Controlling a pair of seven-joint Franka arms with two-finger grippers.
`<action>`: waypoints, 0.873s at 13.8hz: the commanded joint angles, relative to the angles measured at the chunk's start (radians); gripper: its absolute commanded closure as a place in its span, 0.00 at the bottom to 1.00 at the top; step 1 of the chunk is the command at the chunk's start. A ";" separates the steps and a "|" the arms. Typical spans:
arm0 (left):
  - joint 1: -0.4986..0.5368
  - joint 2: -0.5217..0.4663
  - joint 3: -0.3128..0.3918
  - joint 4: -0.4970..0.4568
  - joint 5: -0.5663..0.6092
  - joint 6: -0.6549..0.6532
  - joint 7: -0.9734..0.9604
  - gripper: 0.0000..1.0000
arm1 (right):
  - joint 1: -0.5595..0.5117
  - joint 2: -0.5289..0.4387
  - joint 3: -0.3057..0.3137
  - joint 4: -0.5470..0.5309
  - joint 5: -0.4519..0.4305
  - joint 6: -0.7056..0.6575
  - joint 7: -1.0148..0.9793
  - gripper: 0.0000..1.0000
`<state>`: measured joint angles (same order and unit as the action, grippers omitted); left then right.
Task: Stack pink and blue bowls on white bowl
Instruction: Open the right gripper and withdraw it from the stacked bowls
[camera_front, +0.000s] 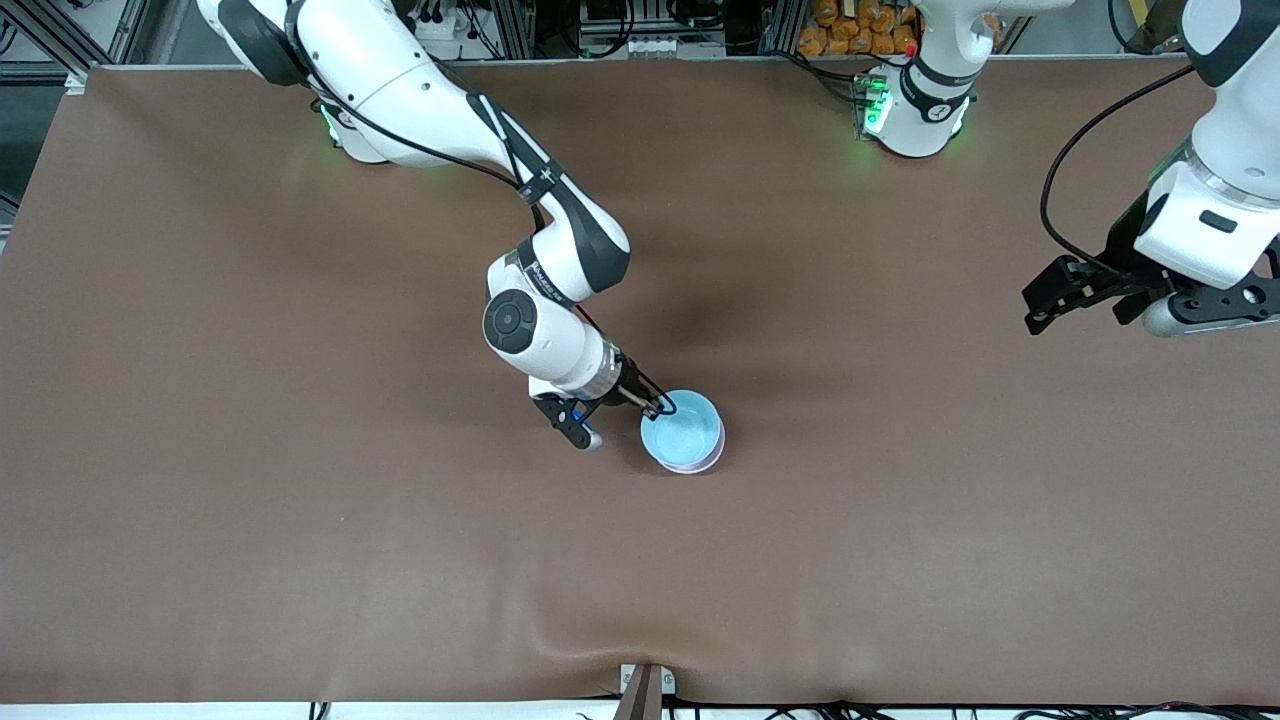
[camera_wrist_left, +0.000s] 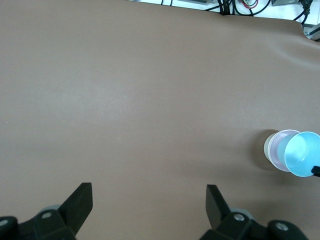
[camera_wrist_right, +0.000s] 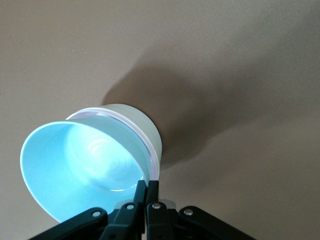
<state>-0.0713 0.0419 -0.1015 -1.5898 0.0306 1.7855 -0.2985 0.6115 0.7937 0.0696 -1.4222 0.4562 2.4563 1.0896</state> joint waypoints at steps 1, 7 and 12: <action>0.001 0.006 0.002 0.008 -0.018 0.014 0.001 0.00 | 0.036 0.010 -0.033 0.039 -0.104 0.000 0.018 0.00; 0.007 0.013 0.002 0.007 -0.018 0.020 0.001 0.00 | -0.056 -0.080 -0.036 0.048 -0.145 -0.080 -0.008 0.00; 0.004 0.015 0.002 0.007 -0.018 0.023 -0.001 0.00 | -0.241 -0.290 -0.057 -0.071 -0.165 -0.339 -0.429 0.00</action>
<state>-0.0684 0.0558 -0.1006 -1.5901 0.0305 1.8034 -0.2985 0.4418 0.6275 0.0064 -1.3682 0.3109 2.1571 0.7935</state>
